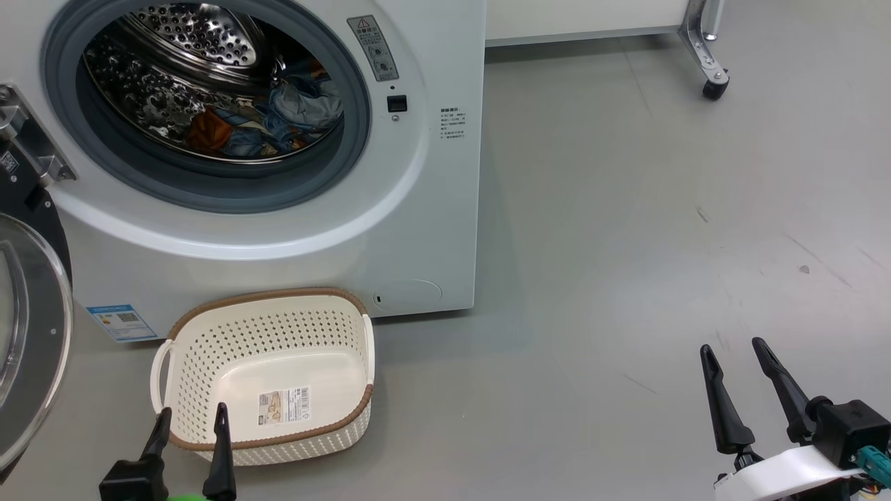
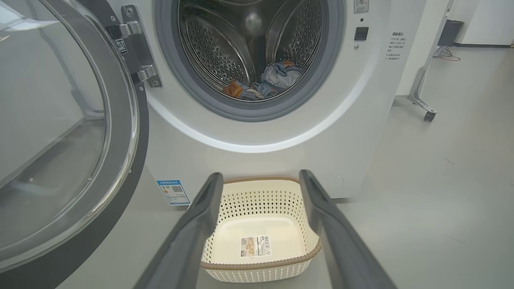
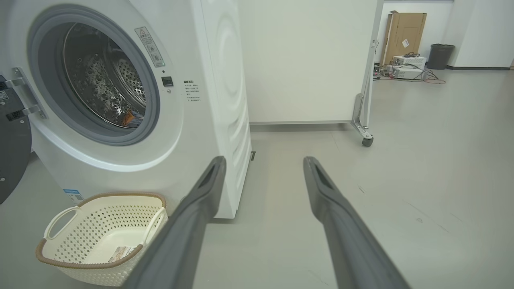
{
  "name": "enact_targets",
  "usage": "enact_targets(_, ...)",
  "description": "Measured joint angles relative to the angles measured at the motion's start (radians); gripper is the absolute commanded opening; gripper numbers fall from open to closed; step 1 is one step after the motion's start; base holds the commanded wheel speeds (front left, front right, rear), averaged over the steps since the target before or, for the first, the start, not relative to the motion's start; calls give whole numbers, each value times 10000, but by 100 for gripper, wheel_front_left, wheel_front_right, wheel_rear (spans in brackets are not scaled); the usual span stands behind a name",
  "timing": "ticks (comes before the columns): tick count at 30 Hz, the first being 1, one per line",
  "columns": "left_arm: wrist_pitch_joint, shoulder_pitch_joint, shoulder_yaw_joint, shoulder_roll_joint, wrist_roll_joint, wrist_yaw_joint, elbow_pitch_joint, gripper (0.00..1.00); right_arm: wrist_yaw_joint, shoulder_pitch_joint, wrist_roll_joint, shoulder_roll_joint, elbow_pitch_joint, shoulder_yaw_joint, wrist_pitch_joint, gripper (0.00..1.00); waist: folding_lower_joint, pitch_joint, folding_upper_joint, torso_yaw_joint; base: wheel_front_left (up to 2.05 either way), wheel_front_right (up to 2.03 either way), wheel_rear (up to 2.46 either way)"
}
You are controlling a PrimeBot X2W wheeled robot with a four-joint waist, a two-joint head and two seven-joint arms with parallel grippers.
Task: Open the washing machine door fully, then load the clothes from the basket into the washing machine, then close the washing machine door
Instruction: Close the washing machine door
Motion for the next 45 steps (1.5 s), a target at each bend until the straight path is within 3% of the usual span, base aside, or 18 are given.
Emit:
enact_targets(33, 0, 12, -54, 0, 2, 81, -54, 100, 0, 0, 0, 56, -4, -52, 0, 100, 0, 44, 0, 100, -26, 26, 0)
enact_targets(45, 0, 4, -297, -4, 6, 81, -54, 100, 0, 2, 0, 82, -109, -221, 0, 100, 0, 118, 0, 587, 0, 0, 0)
